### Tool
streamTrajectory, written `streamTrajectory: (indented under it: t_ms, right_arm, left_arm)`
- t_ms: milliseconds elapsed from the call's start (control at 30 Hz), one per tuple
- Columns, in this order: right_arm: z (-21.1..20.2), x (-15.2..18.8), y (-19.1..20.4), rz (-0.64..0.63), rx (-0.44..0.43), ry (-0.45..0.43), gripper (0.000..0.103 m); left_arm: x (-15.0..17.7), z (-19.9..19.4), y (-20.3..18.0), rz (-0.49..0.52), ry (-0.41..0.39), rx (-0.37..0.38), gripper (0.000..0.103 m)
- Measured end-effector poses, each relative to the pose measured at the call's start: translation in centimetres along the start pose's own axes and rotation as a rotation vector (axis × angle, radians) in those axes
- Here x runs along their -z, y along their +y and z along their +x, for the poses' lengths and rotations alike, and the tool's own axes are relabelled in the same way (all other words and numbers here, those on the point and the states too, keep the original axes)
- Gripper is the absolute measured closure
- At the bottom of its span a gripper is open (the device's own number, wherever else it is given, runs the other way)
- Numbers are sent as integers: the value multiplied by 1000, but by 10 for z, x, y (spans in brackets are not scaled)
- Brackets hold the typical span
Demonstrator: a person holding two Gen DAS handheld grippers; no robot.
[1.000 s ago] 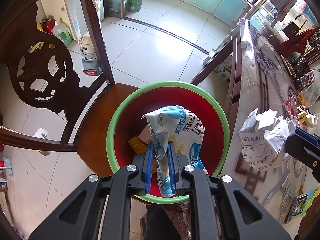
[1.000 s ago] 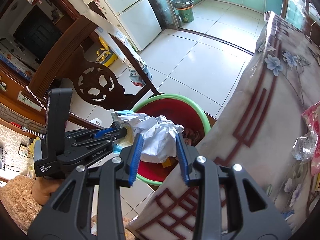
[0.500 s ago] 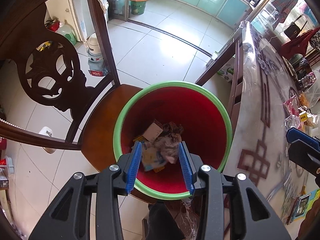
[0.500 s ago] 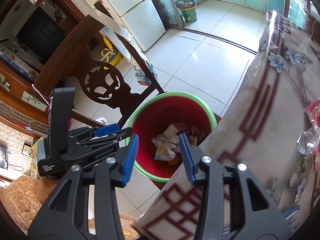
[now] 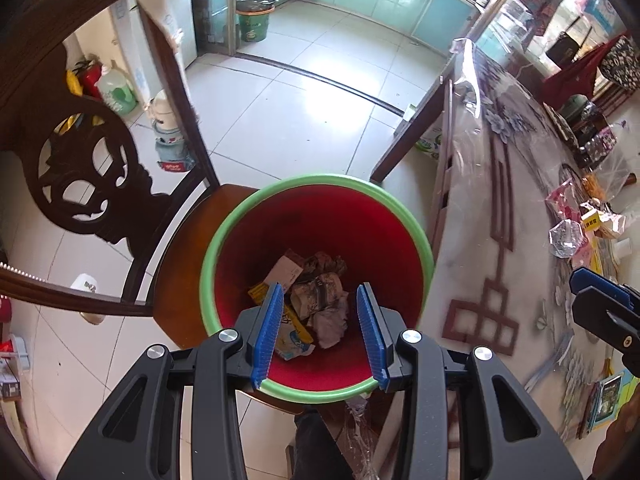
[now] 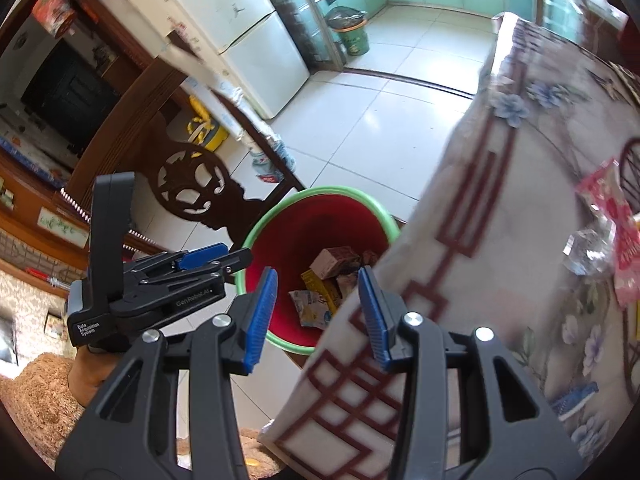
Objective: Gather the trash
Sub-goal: 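Grasp the clear plastic wrapper with the left tool while the right tool grasps the pink snack bag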
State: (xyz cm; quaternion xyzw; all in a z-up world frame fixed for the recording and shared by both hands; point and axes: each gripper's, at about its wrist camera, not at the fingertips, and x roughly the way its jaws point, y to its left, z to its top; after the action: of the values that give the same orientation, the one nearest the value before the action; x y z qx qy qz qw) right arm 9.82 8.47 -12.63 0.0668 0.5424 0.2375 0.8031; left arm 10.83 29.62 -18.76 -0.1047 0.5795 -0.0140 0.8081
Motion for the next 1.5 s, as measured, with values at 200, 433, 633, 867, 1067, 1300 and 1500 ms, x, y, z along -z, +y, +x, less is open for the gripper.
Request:
streamTrajectory:
  t_ms: [200, 433, 633, 867, 1067, 1300, 1500]
  right_arm:
    - [-22, 17, -50, 99, 66, -27, 55]
    - [-57, 32, -128, 174, 201, -42, 55]
    - [-68, -1, -214, 147, 285, -10, 55]
    - [-32, -32, -262, 70, 315, 74, 55]
    - [-10, -33, -283, 19, 258, 126, 56]
    - [-33, -26, -296, 41, 152, 67, 87]
    - [-79, -11, -310, 110, 100, -39, 88]
  left_arm:
    - [-1, 4, -36, 69, 12, 36, 51]
    - [5, 8, -84, 124, 40, 70, 45]
    - [15, 5, -127, 119, 40, 62, 44]
    - [25, 5, -184, 123, 33, 53, 43]
    - [33, 10, -224, 132, 45, 37, 43]
    - [24, 19, -261, 155, 53, 20, 43]
    - [-4, 42, -311, 215, 46, 26, 43]
